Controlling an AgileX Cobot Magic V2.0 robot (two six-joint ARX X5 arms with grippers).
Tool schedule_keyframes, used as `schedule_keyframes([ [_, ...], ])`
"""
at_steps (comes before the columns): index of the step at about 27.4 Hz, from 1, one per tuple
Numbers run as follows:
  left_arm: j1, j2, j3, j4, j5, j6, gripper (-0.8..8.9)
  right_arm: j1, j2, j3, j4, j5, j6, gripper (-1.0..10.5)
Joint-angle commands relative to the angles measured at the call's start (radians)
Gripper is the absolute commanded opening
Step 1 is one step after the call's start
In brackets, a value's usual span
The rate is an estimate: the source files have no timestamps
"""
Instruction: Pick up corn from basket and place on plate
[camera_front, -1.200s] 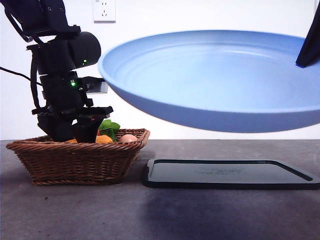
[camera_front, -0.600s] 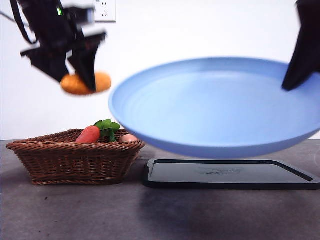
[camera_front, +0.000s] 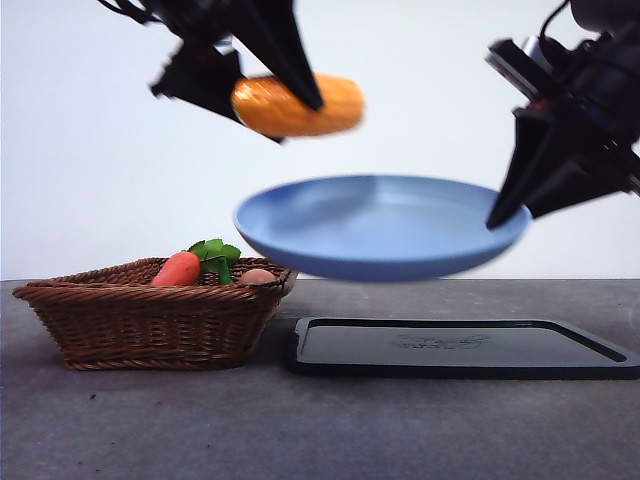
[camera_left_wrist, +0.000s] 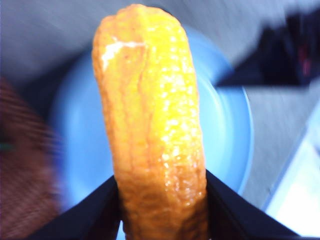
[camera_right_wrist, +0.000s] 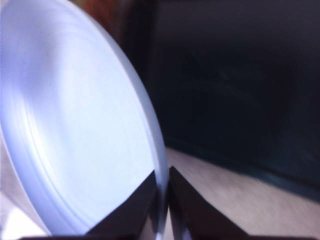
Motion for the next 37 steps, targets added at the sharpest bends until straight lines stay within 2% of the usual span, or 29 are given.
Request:
schedule_keyframes([
  [1,-0.042,0.060,0.016,0.008,0.004,0.062,1.52,-0.002,0.018,0.041,-0.003,-0.018,0.013,0.0],
  [8,-0.079,0.132,0.016,0.011,0.003,0.098,1.63,-0.002,0.018,0.047,-0.040,-0.023,0.003,0.0],
  [13,-0.090,0.152,0.016,0.003,-0.003,0.110,2.82,-0.002,0.018,0.047,-0.053,-0.050,-0.006,0.0],
  [21,-0.110,0.152,0.016,0.002,-0.005,0.122,3.20,-0.002,0.018,0.047,-0.055,-0.073,-0.007,0.0],
  [28,-0.114,0.151,0.017,-0.005,-0.005,0.110,4.12,-0.001,0.018,0.047,-0.053,-0.068,-0.018,0.0],
  [37,-0.114,0.151,0.064,-0.088,-0.005,0.111,4.20,-0.001,0.018,0.047,-0.051,-0.037,-0.031,0.0],
])
